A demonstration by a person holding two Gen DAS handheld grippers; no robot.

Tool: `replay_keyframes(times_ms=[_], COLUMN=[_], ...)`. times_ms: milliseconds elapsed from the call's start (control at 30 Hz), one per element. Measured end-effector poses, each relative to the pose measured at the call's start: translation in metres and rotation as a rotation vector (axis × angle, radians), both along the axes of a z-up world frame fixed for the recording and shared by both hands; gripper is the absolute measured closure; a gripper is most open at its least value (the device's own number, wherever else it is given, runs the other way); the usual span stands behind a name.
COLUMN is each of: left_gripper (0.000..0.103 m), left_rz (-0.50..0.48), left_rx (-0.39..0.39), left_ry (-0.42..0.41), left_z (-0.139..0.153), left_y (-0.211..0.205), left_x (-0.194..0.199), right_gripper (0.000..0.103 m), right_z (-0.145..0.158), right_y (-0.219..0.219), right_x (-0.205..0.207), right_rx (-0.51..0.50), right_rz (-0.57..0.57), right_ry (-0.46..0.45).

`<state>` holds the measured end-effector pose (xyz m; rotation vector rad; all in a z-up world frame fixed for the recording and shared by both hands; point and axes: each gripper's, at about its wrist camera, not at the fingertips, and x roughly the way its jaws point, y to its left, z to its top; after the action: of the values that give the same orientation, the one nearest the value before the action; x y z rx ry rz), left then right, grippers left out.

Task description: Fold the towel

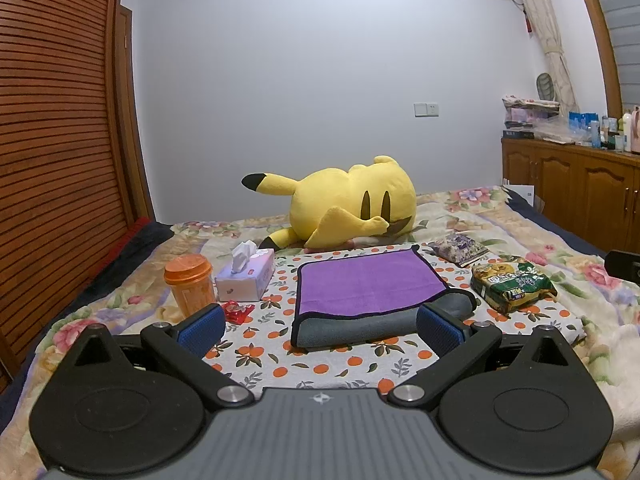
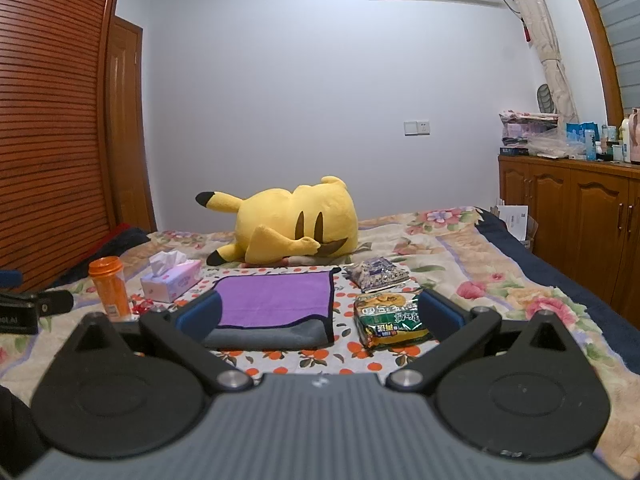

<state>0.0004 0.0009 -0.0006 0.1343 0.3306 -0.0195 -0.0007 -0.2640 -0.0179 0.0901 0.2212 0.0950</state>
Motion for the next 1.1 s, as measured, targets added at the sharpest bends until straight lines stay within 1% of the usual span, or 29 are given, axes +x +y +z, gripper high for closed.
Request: replay_keyframes(times_ms=[800, 1100], left_gripper=[0.0, 0.0], left_rz=[0.0, 0.001], left_rx=[0.002, 0.0], left_ry=[-0.001, 0.022], left_z=[-0.0007, -0.0055], left_y=[-0.0003, 0.0024], left_x=[-0.0002, 0.0051], right_gripper=[0.0, 0.0], right_z=[0.0019, -0.0004], right_y=[-0.0022, -0.0031], right_x=[0.0005, 0.0027], right_rx=[-0.005, -0.014], right_rz=[-0.001, 0.002], right_ry=[-0.004, 0.009])
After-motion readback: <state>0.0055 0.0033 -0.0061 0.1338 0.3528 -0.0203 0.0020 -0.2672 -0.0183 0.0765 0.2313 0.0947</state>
